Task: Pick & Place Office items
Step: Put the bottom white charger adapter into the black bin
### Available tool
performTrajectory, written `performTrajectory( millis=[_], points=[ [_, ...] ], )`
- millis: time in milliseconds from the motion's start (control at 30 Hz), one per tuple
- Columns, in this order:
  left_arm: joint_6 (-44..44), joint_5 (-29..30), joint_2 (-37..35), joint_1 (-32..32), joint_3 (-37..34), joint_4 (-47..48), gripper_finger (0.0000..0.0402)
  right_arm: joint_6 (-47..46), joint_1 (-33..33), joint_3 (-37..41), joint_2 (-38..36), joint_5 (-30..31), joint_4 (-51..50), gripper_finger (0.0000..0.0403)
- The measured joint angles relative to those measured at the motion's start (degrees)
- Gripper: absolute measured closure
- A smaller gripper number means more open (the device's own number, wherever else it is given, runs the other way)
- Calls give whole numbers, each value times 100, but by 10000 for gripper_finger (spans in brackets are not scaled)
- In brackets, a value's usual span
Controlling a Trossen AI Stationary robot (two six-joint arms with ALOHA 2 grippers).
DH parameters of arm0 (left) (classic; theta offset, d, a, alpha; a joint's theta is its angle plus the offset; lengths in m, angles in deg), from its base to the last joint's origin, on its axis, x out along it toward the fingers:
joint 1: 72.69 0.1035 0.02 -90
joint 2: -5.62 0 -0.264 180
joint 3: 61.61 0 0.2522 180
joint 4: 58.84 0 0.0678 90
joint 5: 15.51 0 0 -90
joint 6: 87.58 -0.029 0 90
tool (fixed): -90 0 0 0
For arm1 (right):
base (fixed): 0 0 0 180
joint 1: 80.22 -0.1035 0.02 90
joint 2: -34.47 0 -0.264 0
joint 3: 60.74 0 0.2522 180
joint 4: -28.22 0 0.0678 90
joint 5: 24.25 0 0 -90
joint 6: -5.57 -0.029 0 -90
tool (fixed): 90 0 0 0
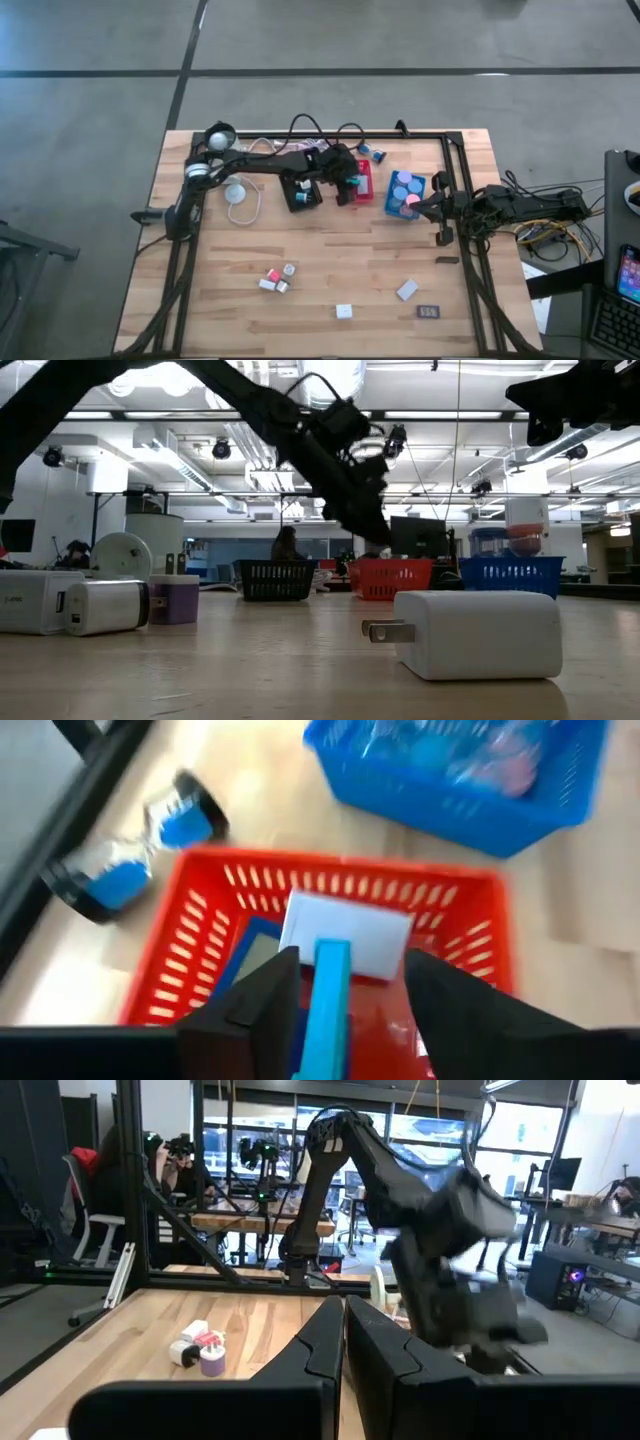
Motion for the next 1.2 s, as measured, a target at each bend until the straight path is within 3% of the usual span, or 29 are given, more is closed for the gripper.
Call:
performTrajectory(
  millis=[167, 300, 433, 567, 633, 833, 1000, 1200],
  points=[
    [49, -514, -758, -42, -9, 713, 184, -29, 0, 0, -2, -3, 3, 392],
    [32, -669, -1775, -142, -162, 1238, 201, -68, 0, 0, -3, -9, -3, 392],
    [33, -728, -2867, -292, -567, 1247, 266, -69, 0, 0, -2, -24, 55, 392],
    [97, -710, -3872, -317, -887, 1302, 369, -9, 0, 0, -4, -38, 204, 392],
    [119, -648, -4331, -310, -1063, 1324, 390, -27, 0, 0, -3, -40, 270, 392],
    [-174, -593, -5721, -461, -2020, 1256, 396, -28, 0, 0, -3, -51, 348, 392],
    [-149, -235, -6892, -674, -3266, 551, 398, -37, 0, 0, -2, -54, 355, 392],
    [-151, 148, -7689, -769, -4053, 120, 399, -42, 0, 0, -4, -55, 355, 392]
  ],
)
